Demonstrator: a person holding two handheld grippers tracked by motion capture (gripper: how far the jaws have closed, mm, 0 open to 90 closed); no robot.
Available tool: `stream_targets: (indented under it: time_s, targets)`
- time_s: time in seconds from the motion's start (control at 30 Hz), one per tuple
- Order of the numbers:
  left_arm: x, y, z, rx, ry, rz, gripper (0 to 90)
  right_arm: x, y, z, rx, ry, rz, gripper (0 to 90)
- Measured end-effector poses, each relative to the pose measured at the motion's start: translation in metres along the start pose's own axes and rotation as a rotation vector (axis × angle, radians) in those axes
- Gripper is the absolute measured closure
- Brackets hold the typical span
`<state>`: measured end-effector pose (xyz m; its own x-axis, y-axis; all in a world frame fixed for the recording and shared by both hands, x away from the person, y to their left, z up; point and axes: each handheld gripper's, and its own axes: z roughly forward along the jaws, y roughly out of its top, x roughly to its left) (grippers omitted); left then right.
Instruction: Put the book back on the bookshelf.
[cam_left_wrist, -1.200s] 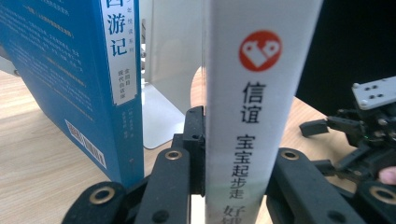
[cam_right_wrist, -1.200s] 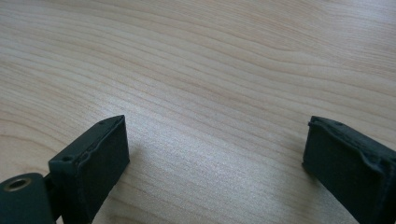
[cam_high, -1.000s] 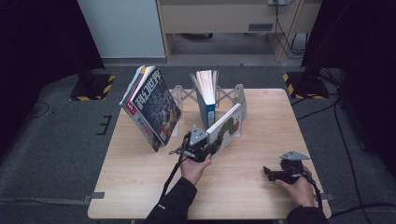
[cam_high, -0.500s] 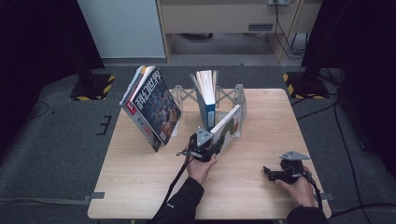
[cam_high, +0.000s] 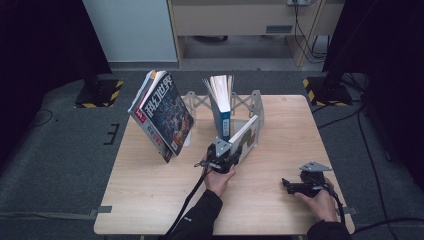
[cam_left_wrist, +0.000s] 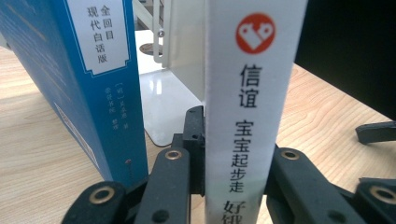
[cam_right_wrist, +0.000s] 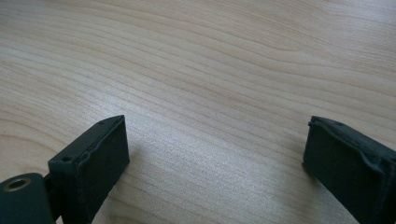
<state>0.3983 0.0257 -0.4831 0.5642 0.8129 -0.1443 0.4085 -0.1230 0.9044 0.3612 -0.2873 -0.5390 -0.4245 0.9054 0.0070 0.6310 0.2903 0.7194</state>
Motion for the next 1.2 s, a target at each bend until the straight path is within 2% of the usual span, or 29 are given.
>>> stream_targets:
  time_s: [0.3, 0.47, 0.67, 1.07, 1.2]
  targets:
    - [-0.001, -0.006, 0.009, -0.006, 0.016, -0.001, 74.7, 0.000, 0.000, 0.000, 0.000, 0.000, 0.000, 7.1]
    - [-0.003, -0.008, 0.011, -0.005, 0.018, 0.013, 74.5, 0.000, 0.000, 0.000, 0.000, 0.000, 0.000, 7.1]
    - [-0.005, -0.015, 0.012, 0.014, 0.022, 0.029, 74.3, 0.000, 0.000, 0.000, 0.000, 0.000, -0.001, 7.1]
    - [-0.009, -0.021, 0.019, 0.025, 0.039, 0.014, 74.1, 0.000, 0.000, 0.000, 0.003, 0.001, -0.001, 6.9]
    - [-0.010, -0.024, 0.022, 0.039, 0.049, 0.032, 73.8, 0.000, 0.000, 0.000, 0.003, 0.001, -0.001, 6.9]
